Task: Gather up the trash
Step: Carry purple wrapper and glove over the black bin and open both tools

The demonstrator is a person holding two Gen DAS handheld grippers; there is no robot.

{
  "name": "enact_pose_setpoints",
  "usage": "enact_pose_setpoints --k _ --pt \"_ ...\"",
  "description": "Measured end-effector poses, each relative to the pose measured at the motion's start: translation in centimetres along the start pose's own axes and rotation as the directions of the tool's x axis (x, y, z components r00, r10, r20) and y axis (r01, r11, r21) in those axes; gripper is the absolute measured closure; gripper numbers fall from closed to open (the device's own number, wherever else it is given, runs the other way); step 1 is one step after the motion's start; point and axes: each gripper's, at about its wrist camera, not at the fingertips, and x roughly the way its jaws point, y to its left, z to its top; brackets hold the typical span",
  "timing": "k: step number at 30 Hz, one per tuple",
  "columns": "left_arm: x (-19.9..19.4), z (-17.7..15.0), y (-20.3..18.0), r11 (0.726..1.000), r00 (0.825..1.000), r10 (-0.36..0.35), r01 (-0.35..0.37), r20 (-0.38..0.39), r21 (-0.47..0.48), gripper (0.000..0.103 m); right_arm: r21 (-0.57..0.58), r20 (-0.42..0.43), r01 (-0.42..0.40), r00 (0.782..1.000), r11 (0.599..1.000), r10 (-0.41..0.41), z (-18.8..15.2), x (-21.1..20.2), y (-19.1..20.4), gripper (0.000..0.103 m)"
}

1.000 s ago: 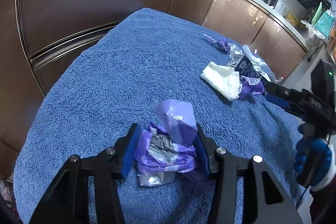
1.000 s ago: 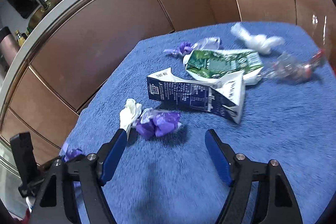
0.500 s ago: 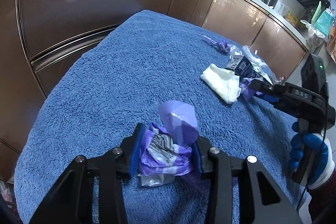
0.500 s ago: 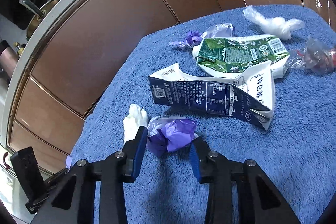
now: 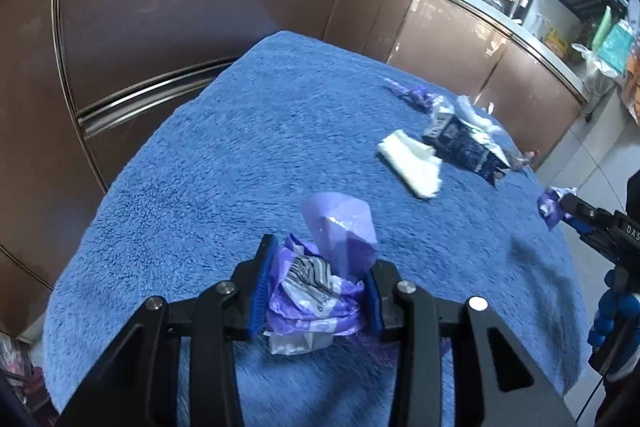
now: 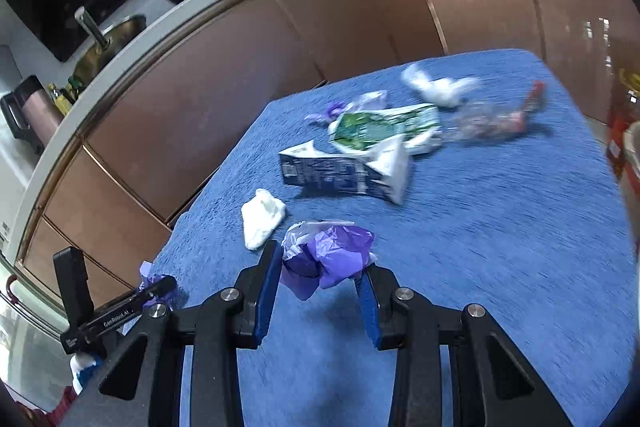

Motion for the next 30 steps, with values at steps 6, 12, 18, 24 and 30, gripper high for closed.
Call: enact_pose_setpoints --k 6,12,18,24,30 --pt "-1.9 0.7 -5.3 0.992 0.998 -0.070 0.069 0.004 0.103 0.066 0.047 0.076 0.081 0.993 0.996 -0.085 -1.9 -6.0 -3.4 0.069" --pt "-1.3 0.9 -13.4 0.952 0.977 -0.203 0.212 -0.063 0.219 0.066 0.125 0.154 0.202 0.963 0.971 -0.220 -4.5 -12.6 -7.6 0.069" --pt "1.1 1.5 -25.7 0.858 0.927 -0.328 0.373 -0.182 0.352 0.066 0.220 0.192 0.368 0.892 0.903 -0.410 -6.0 -17.9 -12.8 0.069" --pt "5.0 1.3 -40.0 0.746 0.870 -0.382 0.490 -0.312 0.451 0.066 0.334 0.172 0.461 0.828 0.822 -0.534 -6.9 -19.8 -19.4 0.069" --pt "12.3 0.5 -52.9 0.679 0.835 -0.361 0.541 -0.415 0.496 0.066 0.373 0.120 0.540 0.778 0.754 -0.616 -6.1 -18.8 -25.3 0.069"
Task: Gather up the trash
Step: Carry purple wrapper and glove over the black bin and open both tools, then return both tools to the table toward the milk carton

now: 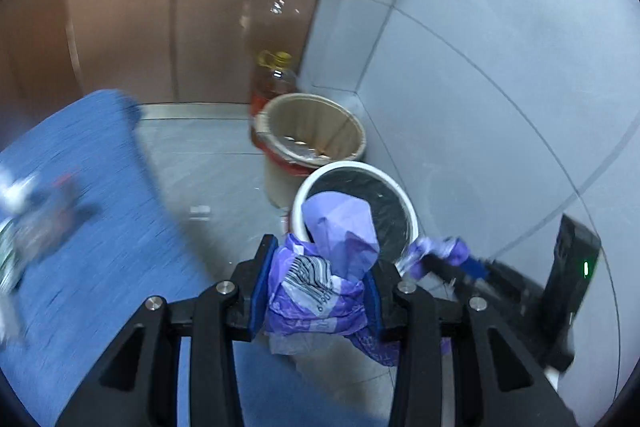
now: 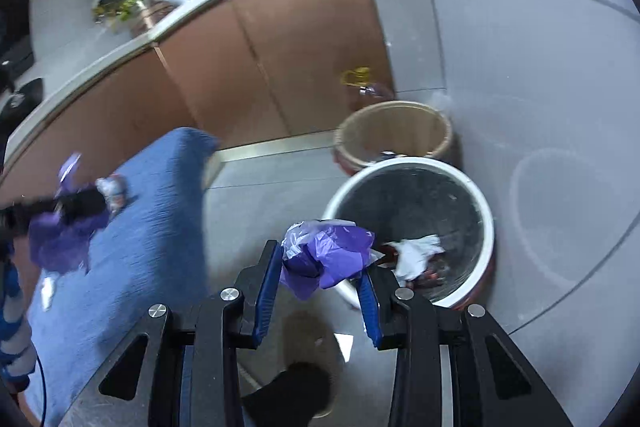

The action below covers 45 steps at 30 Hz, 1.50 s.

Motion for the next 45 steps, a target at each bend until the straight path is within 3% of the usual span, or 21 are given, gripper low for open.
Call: enact_pose_setpoints --k 6,11,15,20,26,31,34,41,45 --pt "8.3 4.5 -2.5 0.999 0.998 -0.010 0.012 -0.067 0.041 0.063 0.012 -0.031 0.067 0.997 0.998 -0.067 1.3 4.0 -3.1 0.069" --pt "14.1 5.9 -3.1 0.998 0.992 -0.043 0.048 -0.121 0.035 0.061 0.007 -0.054 0.100 0.994 0.995 -0.100 1.9 6.9 -4.9 0.067" --pt "17.8 6.3 -3.0 0.997 0.986 -0.074 0.075 -0.151 -0.001 0.054 0.010 -0.078 0.135 0.988 0.991 -0.134 1.7 8.8 -5.8 0.067" --pt "19.1 6.3 -2.8 0.996 0.984 -0.093 0.092 -0.155 -0.014 0.051 0.043 -0.095 0.153 0.984 0.987 -0.148 1.4 9.6 -6.8 0.061" --pt "15.8 6.3 -2.3 0.996 0.992 -0.085 0.086 -0.098 0.006 0.051 0.047 -0.076 0.146 0.987 0.988 -0.142 1.3 7.8 -5.7 0.060" --pt "9.3 5.2 -2.1 0.998 0.998 -0.054 0.054 0.018 0.029 0.051 -0.005 -0.023 0.122 0.992 0.993 -0.122 1.6 4.6 -2.3 0.055" --pt "4.9 4.1 -1.6 0.999 0.995 0.000 -0.003 0.104 0.036 0.051 -0.045 0.013 0.113 0.994 0.993 -0.113 1.6 2.4 0.0 0.052" --pt "-4.7 0.2 0.1 0.992 0.952 0.124 -0.130 0.278 0.004 0.051 -0.112 0.096 0.098 0.992 0.989 -0.087 1.2 -3.4 4.6 0.040" --pt "-9.9 -2.7 1.5 0.980 0.912 0.194 -0.195 0.362 -0.036 0.051 -0.148 0.137 0.085 0.989 0.985 -0.065 0.7 -6.4 7.4 0.032"
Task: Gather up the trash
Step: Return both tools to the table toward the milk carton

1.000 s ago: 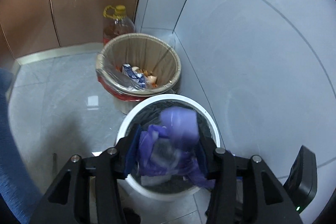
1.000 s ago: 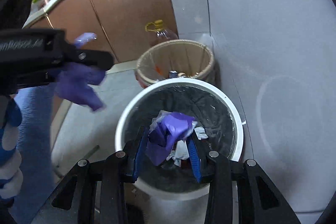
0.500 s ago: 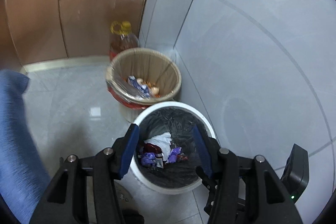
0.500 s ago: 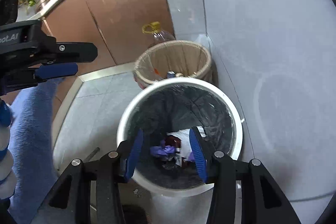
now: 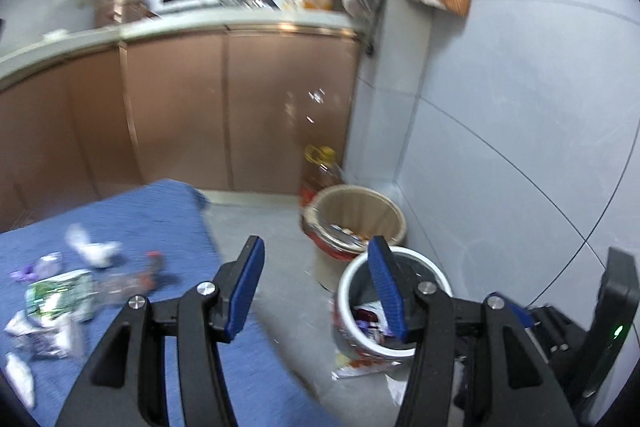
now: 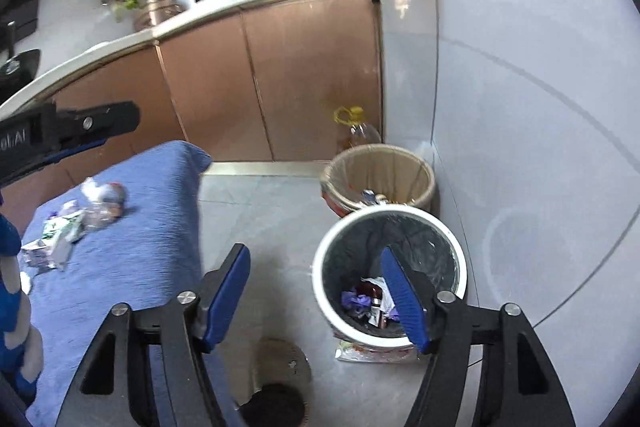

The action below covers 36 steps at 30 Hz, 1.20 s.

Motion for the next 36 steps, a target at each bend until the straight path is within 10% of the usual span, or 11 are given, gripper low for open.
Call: enact_pose_setpoints --k 12,36 --pt "-13.0 -3.2 5.4 0.985 0.976 0.170 -0.167 0.139 -0.033 0.030 -0.090 0.108 -0.072 0.991 0.993 0.082 0.4 -7.2 7.3 0.009" --pt "-25.7 -8.8 8.0 0.950 0.922 0.310 -0.289 0.230 -0.121 0.028 -0.288 0.198 -0.195 0.946 0.937 0.257 -1.7 -16.8 15.6 0.007"
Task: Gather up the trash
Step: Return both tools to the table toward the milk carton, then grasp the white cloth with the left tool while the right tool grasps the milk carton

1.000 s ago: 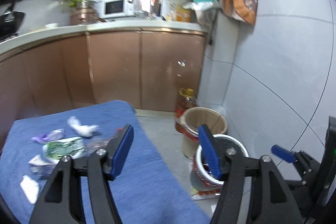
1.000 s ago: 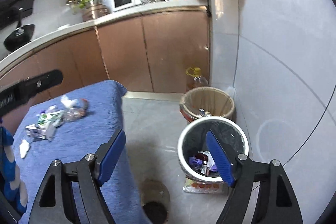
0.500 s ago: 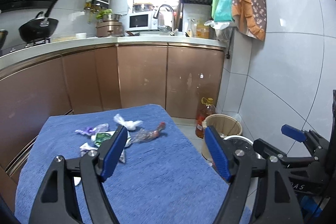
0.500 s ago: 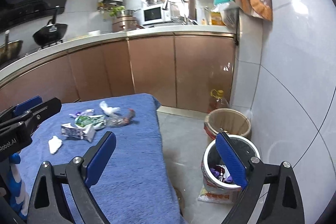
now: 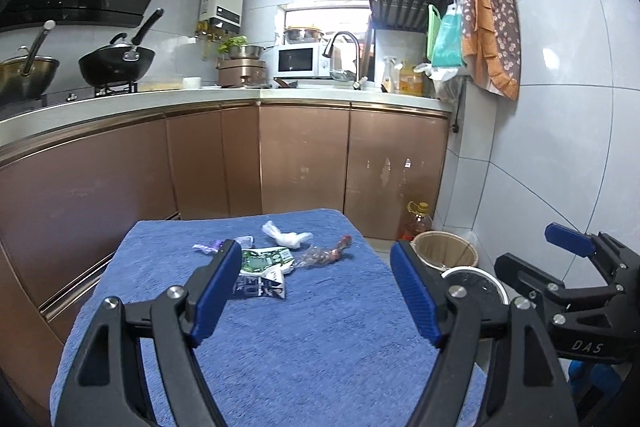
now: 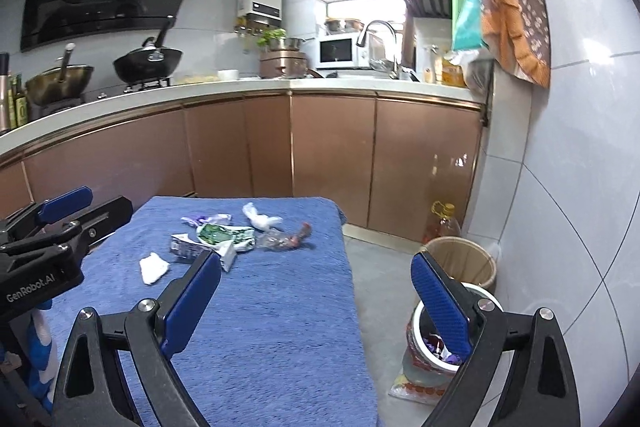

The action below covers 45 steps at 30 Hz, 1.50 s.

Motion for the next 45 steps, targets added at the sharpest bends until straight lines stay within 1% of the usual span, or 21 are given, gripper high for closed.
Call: enact_pose_setpoints --k 5,9,13,17,21,24,26,27,29,31,33,36,38,42,45 --pt "-0.1 -0.4 2.0 0.999 1.000 0.009 -0.009 -0.015 -0.035 0.027 -0.021 0.003 -0.038 0.999 0.999 0.038 0.1 -0.1 1.0 0.007" --pt "0.3 -1.0 4.3 0.998 0.999 0.025 -0.027 -0.033 -0.060 0.027 -0.041 -0.018 -0.077 0.997 0.996 0.076 0.1 0.9 1.9 0.007" --pt "1.3 -1.9 7.4 0.996 0.997 0.057 -0.061 -0.061 -0.072 0.027 -0.077 -0.065 -0.137 0.989 0.988 0.132 0.0 3.1 3.1 0.007" --pt "3.3 -3.1 11.2 0.989 0.988 0.111 -0.121 -0.112 -0.085 0.027 -0.105 -0.124 -0.207 0.973 0.973 0.194 -0.2 6.4 4.7 0.007" --pt "6.0 -4.9 14.9 0.981 0.971 0.142 -0.164 -0.190 -0.105 0.027 -0.122 -0.190 -0.287 0.946 0.950 0.262 -0.4 10.3 6.4 0.007" --pt "8.3 -6.5 17.0 0.975 0.956 0.146 -0.182 -0.254 -0.124 0.027 -0.135 -0.239 -0.346 0.921 0.928 0.309 -0.5 13.4 7.8 0.011" --pt "9.7 -7.4 17.7 0.974 0.947 0.138 -0.183 -0.291 -0.136 0.027 -0.140 -0.277 -0.394 0.896 0.908 0.346 -0.6 16.0 8.8 0.012" --pt "10.6 -8.0 18.0 0.973 0.941 0.130 -0.181 -0.313 -0.143 0.027 -0.137 -0.290 -0.408 0.888 0.902 0.358 -0.7 17.0 9.2 0.012" --pt "12.4 -8.7 18.3 0.973 0.930 0.122 -0.181 -0.346 -0.144 0.027 -0.122 -0.325 -0.444 0.863 0.888 0.387 -1.0 19.8 9.7 0.012" --pt "14.2 -9.3 18.3 0.975 0.921 0.117 -0.178 -0.371 -0.134 0.027 -0.111 -0.354 -0.461 0.846 0.880 0.399 -1.5 22.3 10.1 0.012" --pt "15.9 -9.5 18.1 0.978 0.914 0.115 -0.173 -0.389 -0.119 0.027 -0.097 -0.383 -0.484 0.824 0.869 0.416 -2.1 25.0 10.2 0.012" --pt "18.1 -9.7 18.1 0.980 0.906 0.117 -0.170 -0.407 -0.099 0.027 -0.087 -0.408 -0.513 0.800 0.854 0.439 -2.6 28.2 10.2 0.012" --pt "19.4 -9.8 18.2 0.982 0.901 0.115 -0.167 -0.417 -0.091 0.027 -0.083 -0.418 -0.526 0.789 0.846 0.449 -2.7 30.1 10.2 0.012" --pt "21.5 -10.3 18.3 0.985 0.892 0.115 -0.160 -0.437 -0.067 0.027 -0.105 -0.418 -0.560 0.775 0.822 0.475 -2.4 32.4 10.7 0.012" --pt "22.5 -10.8 18.2 0.987 0.883 0.107 -0.149 -0.457 -0.056 0.027 -0.131 -0.427 -0.601 0.752 0.789 0.502 -2.1 33.7 11.3 0.012"
